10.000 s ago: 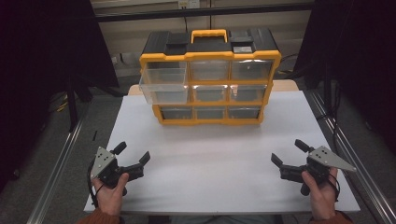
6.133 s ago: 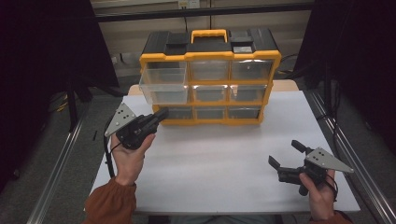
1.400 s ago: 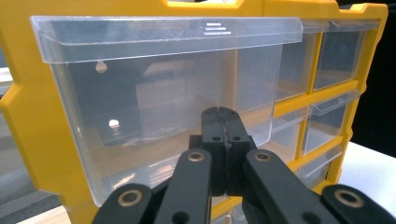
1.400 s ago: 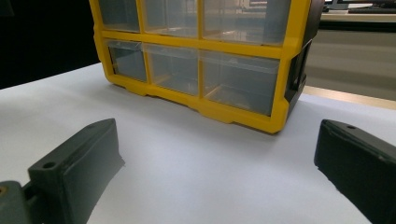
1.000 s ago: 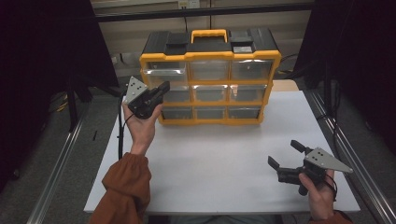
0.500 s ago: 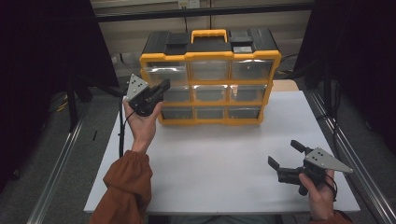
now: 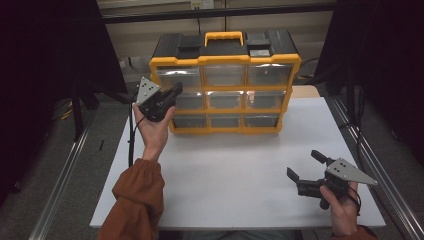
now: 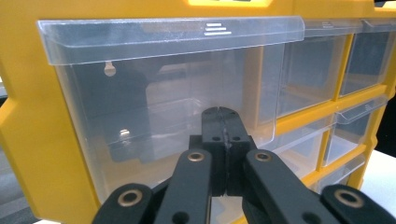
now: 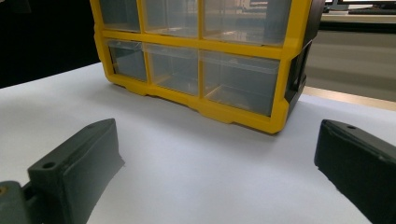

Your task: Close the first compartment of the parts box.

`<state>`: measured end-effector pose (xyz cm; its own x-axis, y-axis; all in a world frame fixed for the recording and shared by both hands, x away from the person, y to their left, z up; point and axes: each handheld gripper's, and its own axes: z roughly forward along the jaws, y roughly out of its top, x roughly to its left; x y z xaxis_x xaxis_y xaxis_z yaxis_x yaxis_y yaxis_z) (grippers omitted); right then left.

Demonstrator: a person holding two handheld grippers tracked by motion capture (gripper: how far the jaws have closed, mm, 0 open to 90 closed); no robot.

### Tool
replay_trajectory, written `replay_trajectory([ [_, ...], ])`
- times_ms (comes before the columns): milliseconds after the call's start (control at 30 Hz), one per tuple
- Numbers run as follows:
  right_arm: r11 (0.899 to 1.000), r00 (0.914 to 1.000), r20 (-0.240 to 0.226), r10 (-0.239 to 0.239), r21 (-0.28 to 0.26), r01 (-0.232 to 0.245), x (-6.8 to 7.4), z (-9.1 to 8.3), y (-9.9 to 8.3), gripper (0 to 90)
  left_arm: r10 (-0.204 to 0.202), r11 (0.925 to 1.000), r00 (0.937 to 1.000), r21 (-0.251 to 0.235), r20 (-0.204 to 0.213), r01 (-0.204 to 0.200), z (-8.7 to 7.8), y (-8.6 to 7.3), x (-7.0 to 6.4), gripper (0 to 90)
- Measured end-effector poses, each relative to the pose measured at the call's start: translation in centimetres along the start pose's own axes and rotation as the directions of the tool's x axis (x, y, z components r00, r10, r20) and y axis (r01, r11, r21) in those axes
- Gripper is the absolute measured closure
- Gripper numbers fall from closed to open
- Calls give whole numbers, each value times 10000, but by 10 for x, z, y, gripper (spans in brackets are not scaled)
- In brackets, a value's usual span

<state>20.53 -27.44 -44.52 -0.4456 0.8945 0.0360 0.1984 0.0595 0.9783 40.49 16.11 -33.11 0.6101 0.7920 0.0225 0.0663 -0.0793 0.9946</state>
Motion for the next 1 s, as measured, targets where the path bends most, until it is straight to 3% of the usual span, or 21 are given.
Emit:
replay_trajectory([
  [1000, 10000, 10000, -60, -10, -10, 10, 0, 0, 0, 1, 137, 9996, 9995, 270, -273, -130, 12, 3, 7, 900],
])
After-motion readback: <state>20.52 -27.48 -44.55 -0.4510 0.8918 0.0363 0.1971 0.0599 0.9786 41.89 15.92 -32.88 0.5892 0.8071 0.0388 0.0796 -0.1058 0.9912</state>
